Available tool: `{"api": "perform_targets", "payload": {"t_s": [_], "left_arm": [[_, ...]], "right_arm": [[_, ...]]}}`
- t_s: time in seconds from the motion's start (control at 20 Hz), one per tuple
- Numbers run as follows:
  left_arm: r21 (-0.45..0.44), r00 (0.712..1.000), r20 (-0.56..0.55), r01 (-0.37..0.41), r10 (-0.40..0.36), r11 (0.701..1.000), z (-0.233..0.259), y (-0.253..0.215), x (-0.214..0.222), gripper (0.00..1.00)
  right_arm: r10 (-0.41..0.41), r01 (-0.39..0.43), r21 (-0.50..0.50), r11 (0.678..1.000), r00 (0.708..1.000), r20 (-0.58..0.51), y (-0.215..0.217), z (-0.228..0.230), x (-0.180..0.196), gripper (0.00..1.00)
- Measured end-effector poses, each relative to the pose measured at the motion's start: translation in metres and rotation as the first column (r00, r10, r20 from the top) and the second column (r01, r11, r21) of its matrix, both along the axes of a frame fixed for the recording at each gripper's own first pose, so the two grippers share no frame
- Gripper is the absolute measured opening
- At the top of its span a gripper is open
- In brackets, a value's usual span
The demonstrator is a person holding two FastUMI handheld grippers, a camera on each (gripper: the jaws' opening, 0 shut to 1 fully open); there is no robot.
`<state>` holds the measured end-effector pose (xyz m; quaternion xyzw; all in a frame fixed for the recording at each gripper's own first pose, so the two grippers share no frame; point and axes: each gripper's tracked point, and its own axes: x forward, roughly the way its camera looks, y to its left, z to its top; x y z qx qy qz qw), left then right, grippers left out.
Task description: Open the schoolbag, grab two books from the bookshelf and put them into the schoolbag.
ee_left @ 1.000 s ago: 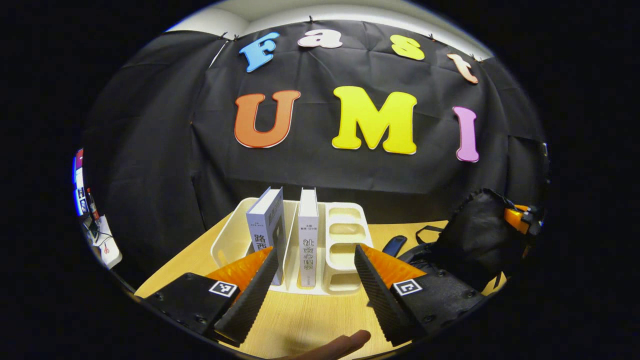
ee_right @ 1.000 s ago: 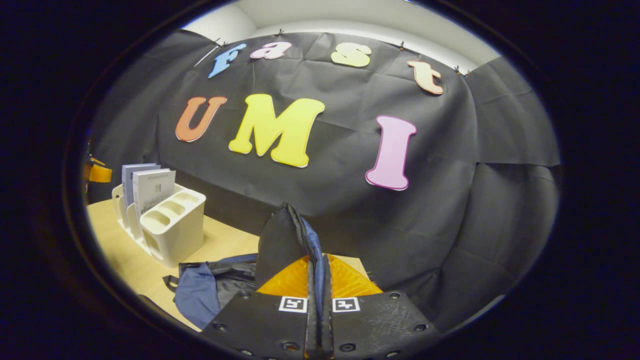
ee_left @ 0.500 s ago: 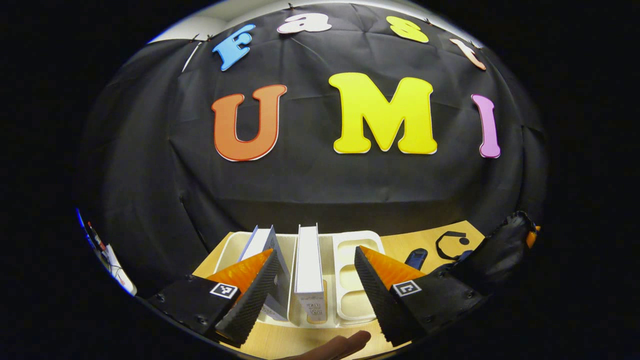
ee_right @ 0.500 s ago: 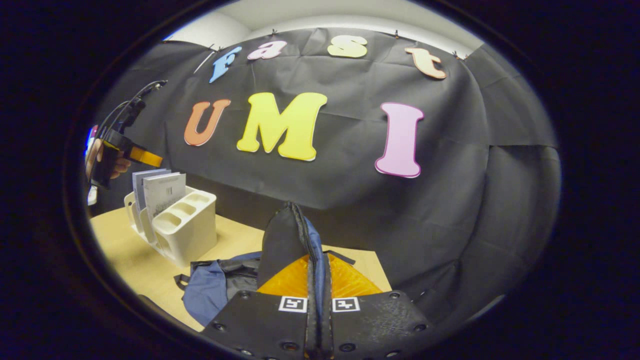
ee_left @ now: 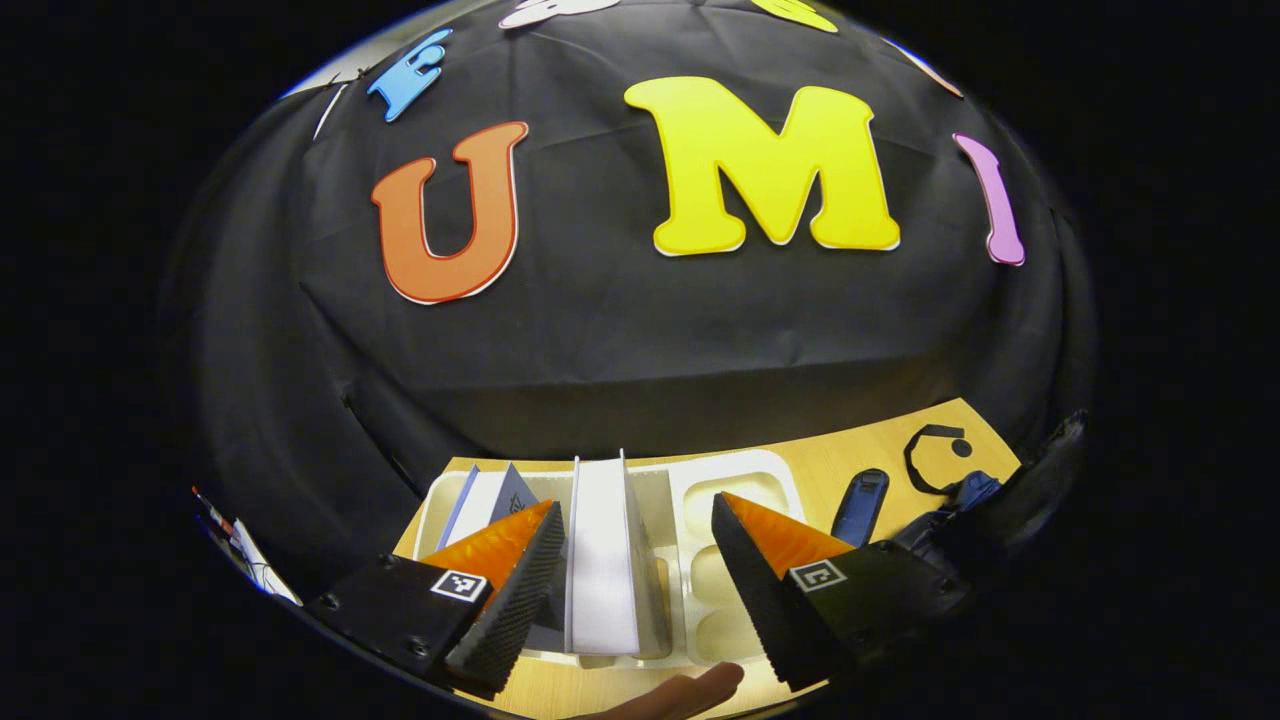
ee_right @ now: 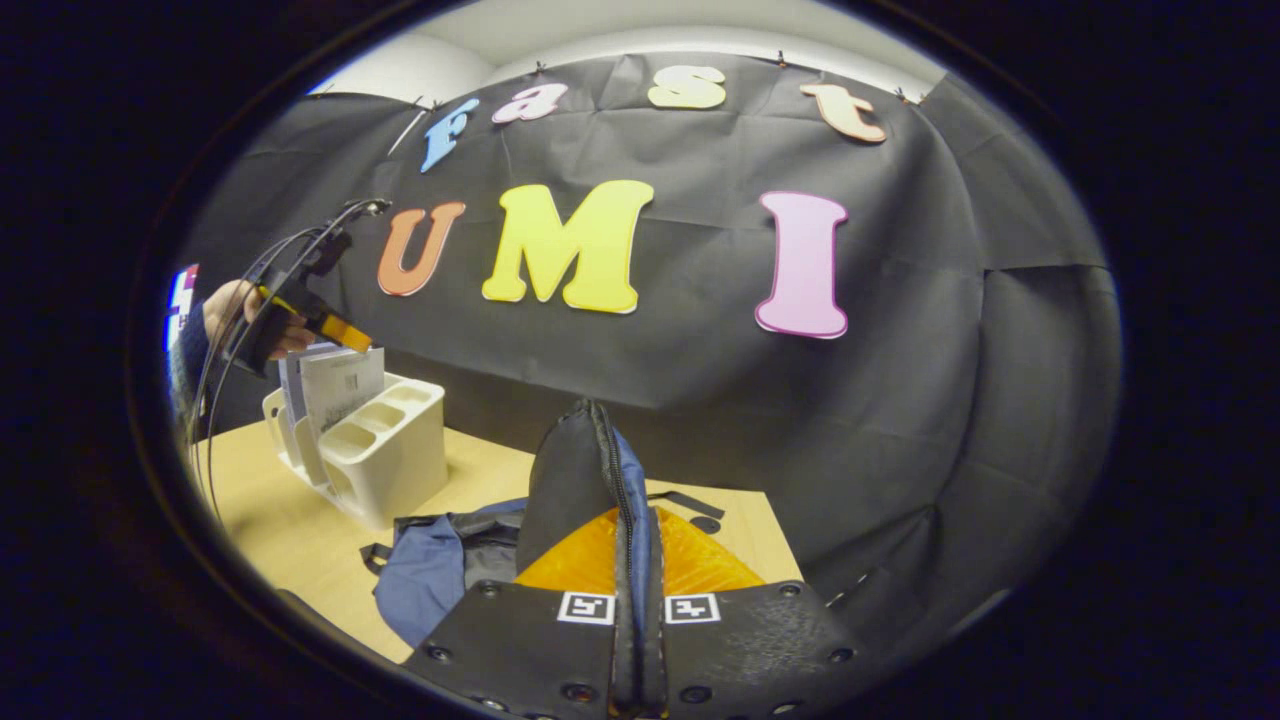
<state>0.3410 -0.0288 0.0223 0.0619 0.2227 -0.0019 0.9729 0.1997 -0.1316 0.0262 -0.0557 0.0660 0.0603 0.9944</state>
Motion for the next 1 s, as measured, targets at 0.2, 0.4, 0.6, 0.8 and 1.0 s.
{"api": "perform_targets", "payload": {"t_s": [0.2,0.4,0.6,0.8,1.0], "left_arm": [[0.034,0.999,-0.034,-0.029,0.03,0.999,-0.016,0.015,0.016,0.93],[0.096,0.989,-0.124,-0.072,0.084,0.993,-0.04,0.026,0.016,0.89],[0.092,0.974,-0.219,-0.045,0.064,0.995,-0.052,0.018,0.01,0.74],[0.101,0.94,-0.34,0.031,0.005,0.994,-0.074,0.017,0.008,0.56],[0.083,0.932,-0.361,0.061,-0.027,0.995,-0.077,0.015,0.007,0.53]], "right_arm": [[0.007,-0.007,0.0,1.0,1.0,-0.003,0.004,-0.005,-0.001,0.04],[0.004,-0.004,0.013,1.0,1.0,-0.011,0.002,-0.009,-0.001,0.04],[0.01,-0.01,0.013,1.0,1.0,-0.027,0.003,-0.018,0.001,0.04],[0.007,-0.006,0.034,0.999,0.999,-0.036,0.0,-0.022,0.0,0.04],[0.011,-0.01,0.043,0.999,0.999,-0.038,0.001,-0.024,-0.003,0.04]]}}
